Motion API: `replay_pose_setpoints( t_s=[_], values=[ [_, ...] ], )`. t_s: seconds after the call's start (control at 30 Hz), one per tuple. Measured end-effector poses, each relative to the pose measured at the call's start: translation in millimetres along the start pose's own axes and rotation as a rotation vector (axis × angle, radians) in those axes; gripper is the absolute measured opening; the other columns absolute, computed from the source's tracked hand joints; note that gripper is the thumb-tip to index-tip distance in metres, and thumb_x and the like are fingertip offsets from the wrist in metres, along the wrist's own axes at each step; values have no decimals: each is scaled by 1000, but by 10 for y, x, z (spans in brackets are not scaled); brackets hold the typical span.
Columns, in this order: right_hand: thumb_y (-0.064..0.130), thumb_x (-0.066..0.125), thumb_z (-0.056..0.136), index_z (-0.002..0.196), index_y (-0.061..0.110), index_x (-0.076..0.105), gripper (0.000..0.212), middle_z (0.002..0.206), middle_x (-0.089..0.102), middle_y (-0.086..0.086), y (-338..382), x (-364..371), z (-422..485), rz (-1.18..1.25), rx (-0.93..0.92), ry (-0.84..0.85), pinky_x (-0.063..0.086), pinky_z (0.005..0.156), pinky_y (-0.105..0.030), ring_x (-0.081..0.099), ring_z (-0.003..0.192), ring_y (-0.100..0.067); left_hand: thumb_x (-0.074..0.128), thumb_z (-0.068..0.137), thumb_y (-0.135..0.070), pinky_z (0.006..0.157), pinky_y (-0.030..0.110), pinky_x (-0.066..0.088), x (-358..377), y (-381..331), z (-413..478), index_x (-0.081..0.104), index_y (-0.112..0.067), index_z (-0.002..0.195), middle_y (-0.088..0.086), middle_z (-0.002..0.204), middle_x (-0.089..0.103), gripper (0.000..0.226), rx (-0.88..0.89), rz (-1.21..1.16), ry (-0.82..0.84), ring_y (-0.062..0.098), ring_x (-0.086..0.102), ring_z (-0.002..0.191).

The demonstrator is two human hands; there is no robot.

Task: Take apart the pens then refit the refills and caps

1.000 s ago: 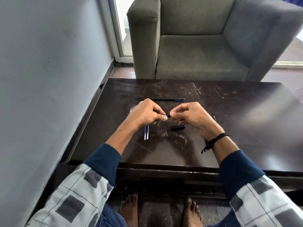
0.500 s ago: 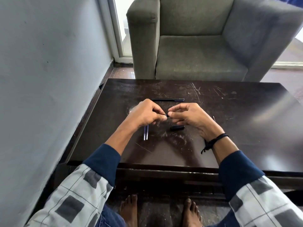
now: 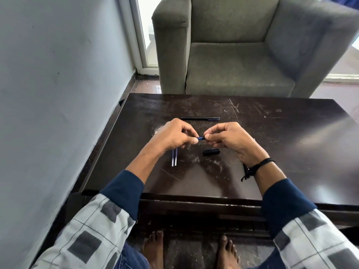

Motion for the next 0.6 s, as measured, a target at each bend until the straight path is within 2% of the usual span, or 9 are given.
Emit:
replay_pose_setpoints(
  t_s=[0.13,0.23,0.3,0.43,0.6],
  values=[
    [2,77,85,90,6,76,6,72,72,-4,-23,-74,11,6,12,-12,58,70,-25,66,68,-11,84,83,-23,63,25,50,-20,14,-6,80,-25,86,4,70,70,5,-17,5,-11,7,56,51],
    [1,77,83,89,8,76,10,75,73,-4,-25,-178,16,-16,17,-29,55,62,-20,67,67,-10,83,84,-24,68,30,55,-42,40,-5,79,-27,83,8,77,75,5,-31,0,-20,8,57,53],
    [-3,78,80,89,8,77,14,74,73,-2,-40,-267,15,-54,21,-31,54,64,-21,68,69,-10,83,84,-24,72,33,58,-57,58,-8,79,-27,82,7,79,76,5,-40,11,-19,9,58,55],
    [-12,78,75,85,5,76,20,75,71,-5,-110,-336,6,-274,52,-10,51,64,-19,64,68,-12,82,85,-22,68,31,56,-120,95,-11,80,-24,83,-3,65,71,4,-57,-4,-34,10,59,56],
    [-10,83,70,72,16,74,28,72,72,-1,-159,-187,38,-513,43,86,54,75,-30,67,72,-15,81,87,-23,67,26,54,-127,74,-19,79,-24,85,-4,65,70,3,-54,0,-32,8,59,55]
  ],
)
Point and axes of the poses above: each hand's wrist, its own z-axis towards the middle knuckle, its own x-axis out of the palm, y = z × x, the point moved 7 cm from there along z, towards the middle knuckle
